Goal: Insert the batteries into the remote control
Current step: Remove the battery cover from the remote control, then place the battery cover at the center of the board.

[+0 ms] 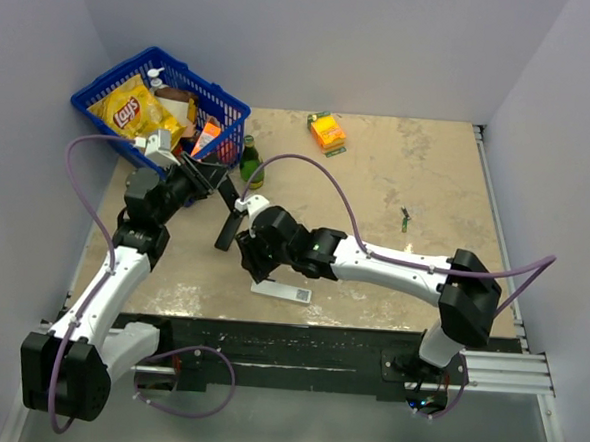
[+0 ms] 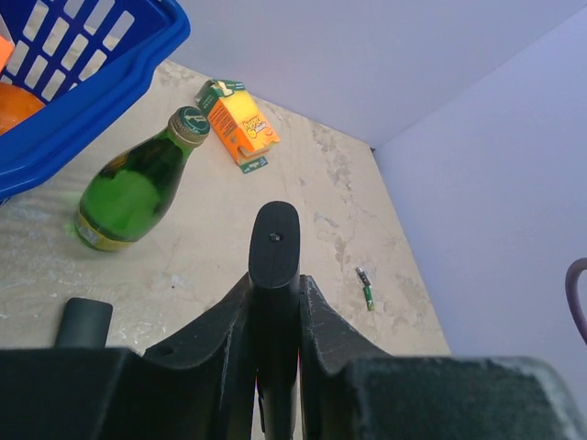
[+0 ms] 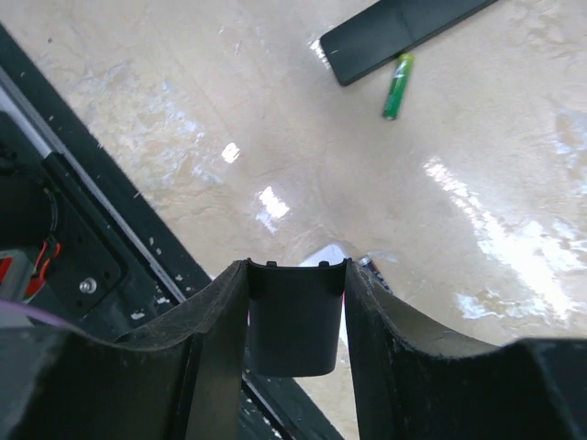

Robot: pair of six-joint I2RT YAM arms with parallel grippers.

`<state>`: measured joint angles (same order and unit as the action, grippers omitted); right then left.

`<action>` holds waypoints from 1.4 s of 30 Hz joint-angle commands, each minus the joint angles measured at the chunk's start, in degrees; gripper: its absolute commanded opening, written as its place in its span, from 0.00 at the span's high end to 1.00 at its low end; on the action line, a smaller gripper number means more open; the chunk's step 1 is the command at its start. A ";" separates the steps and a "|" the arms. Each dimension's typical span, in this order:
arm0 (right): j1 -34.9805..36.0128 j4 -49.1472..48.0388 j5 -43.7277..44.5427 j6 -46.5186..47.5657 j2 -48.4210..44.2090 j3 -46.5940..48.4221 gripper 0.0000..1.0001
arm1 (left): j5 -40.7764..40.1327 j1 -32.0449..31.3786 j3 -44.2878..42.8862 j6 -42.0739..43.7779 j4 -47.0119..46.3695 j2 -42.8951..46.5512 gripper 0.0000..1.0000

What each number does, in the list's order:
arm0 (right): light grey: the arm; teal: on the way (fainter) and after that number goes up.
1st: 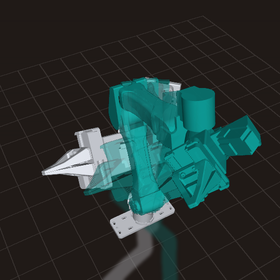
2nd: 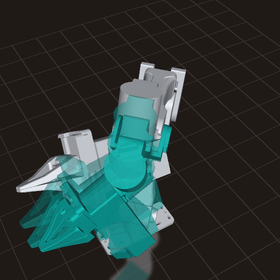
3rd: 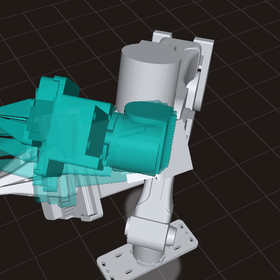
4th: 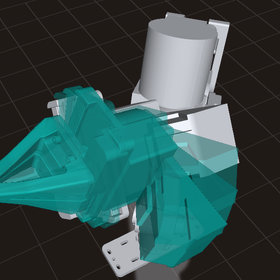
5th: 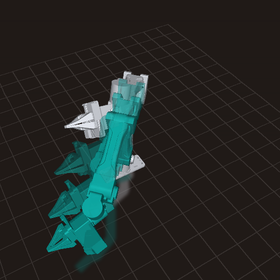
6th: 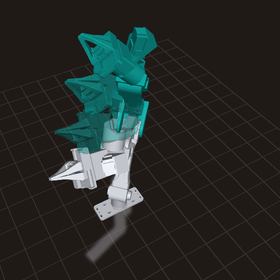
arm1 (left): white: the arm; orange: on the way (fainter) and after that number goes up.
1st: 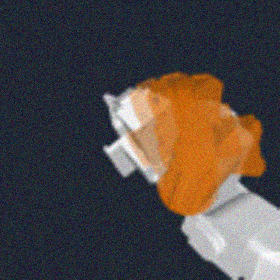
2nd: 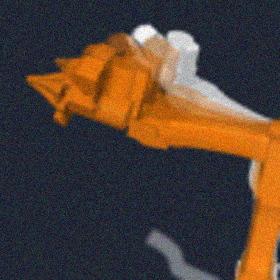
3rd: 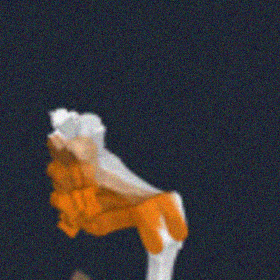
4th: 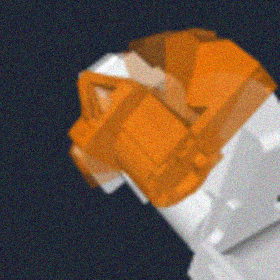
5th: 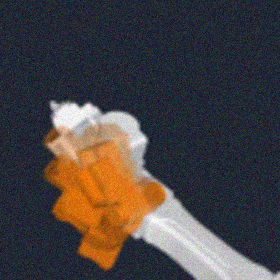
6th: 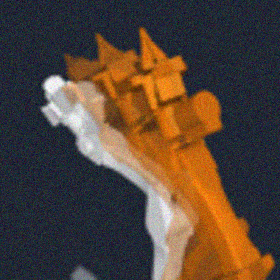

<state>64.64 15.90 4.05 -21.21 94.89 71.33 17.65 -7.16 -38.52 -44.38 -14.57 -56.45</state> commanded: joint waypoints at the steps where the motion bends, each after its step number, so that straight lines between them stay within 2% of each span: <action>1: -0.57 2.81 6.65 0.64 -1.20 4.61 0.83 | 0.55 0.04 -0.93 0.52 -3.29 0.37 1.00; 2: -0.74 4.99 9.45 0.65 -1.98 4.69 0.84 | 0.02 0.04 -1.38 1.65 -2.58 0.46 1.00; 5: -3.46 7.73 10.27 0.21 -3.91 3.38 0.84 | -0.25 0.04 -3.13 3.94 -0.91 0.63 1.00; 11: -14.44 9.32 8.25 -2.60 -9.19 -7.16 0.85 | 0.72 0.04 -4.81 7.11 0.15 1.86 1.00; 18: -25.25 10.99 9.30 -3.57 -10.87 -15.51 0.85 | 7.13 0.04 -4.28 11.85 0.06 4.76 1.00; 24: -27.11 9.85 9.92 -2.96 -5.69 -16.49 0.85 | 10.38 0.04 -1.74 16.69 2.79 9.42 1.00; 31: -27.82 7.92 8.95 -2.69 -0.59 -17.45 0.83 | 9.25 0.04 -0.68 19.95 7.27 11.97 1.00; 37: -27.90 7.39 8.78 -2.69 0.65 -17.72 0.70 | 9.86 0.04 -0.33 19.68 6.75 11.71 1.00; 42: -27.82 7.57 8.51 -2.52 -0.32 -17.98 0.51 | 10.12 0.04 -0.15 19.77 6.48 11.45 1.00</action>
<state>36.99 24.40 12.49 -23.79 94.98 53.91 26.83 -7.16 -38.61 -25.87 -6.15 -45.12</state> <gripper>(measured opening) 0.463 0.238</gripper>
